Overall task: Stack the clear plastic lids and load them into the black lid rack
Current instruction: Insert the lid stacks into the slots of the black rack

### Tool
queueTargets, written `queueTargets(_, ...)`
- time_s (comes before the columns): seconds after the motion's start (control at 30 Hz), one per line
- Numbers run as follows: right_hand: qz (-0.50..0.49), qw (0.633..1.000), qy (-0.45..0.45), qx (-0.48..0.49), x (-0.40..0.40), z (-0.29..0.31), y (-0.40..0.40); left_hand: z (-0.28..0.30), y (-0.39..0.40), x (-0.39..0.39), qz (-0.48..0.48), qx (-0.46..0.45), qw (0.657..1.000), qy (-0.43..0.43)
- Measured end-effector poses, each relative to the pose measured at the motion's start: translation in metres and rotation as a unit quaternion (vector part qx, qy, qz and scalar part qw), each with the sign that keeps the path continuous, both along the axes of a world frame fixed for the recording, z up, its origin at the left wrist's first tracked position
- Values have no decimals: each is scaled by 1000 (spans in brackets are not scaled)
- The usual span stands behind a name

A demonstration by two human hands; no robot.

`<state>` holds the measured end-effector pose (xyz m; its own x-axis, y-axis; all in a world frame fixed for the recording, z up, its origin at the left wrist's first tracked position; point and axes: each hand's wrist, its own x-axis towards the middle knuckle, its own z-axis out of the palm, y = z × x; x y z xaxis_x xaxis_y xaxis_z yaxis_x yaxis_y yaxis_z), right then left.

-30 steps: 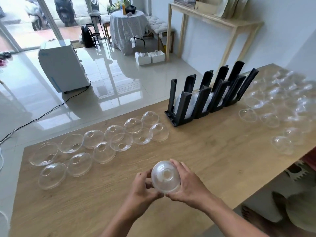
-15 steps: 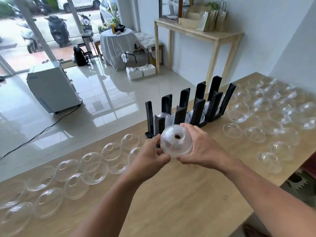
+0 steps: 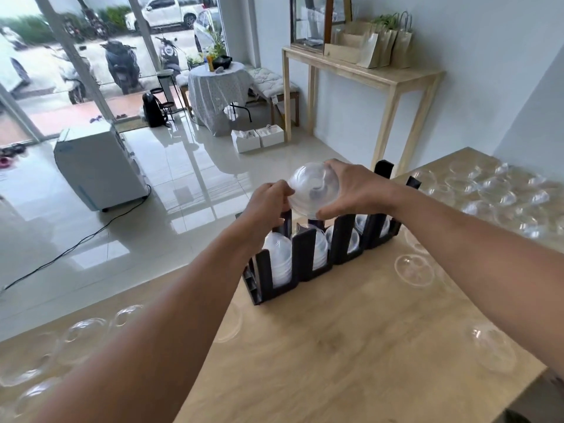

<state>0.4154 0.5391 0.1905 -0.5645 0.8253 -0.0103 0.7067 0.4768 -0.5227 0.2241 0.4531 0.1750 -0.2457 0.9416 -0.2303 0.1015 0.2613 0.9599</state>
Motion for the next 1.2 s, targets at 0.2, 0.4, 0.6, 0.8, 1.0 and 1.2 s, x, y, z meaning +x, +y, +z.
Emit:
queueTargets(0.2,26,997,-56,-49,-5,-16,41,-19,36,10,0,-70,998,1)
queueTargets(0.4,44,994,-52,-85,-7,-38,58,-35,47,20,25,-104,994,7)
queueTargets(0.6,65,994,-64,-65,-11,-50,56,-50,50,23,59,-104,993,-16)
queueTargets(0.8,84,991,-91,-45,-16,-49,57,-64,50,30,109,-116,987,7)
queueTargets(1.0,89,991,-100,-23,-15,-48,60,-59,53,35,120,-124,985,-2)
queueTargets(1.2,100,983,-145,50,-10,-63,67,-56,50,41,116,-144,983,-22)
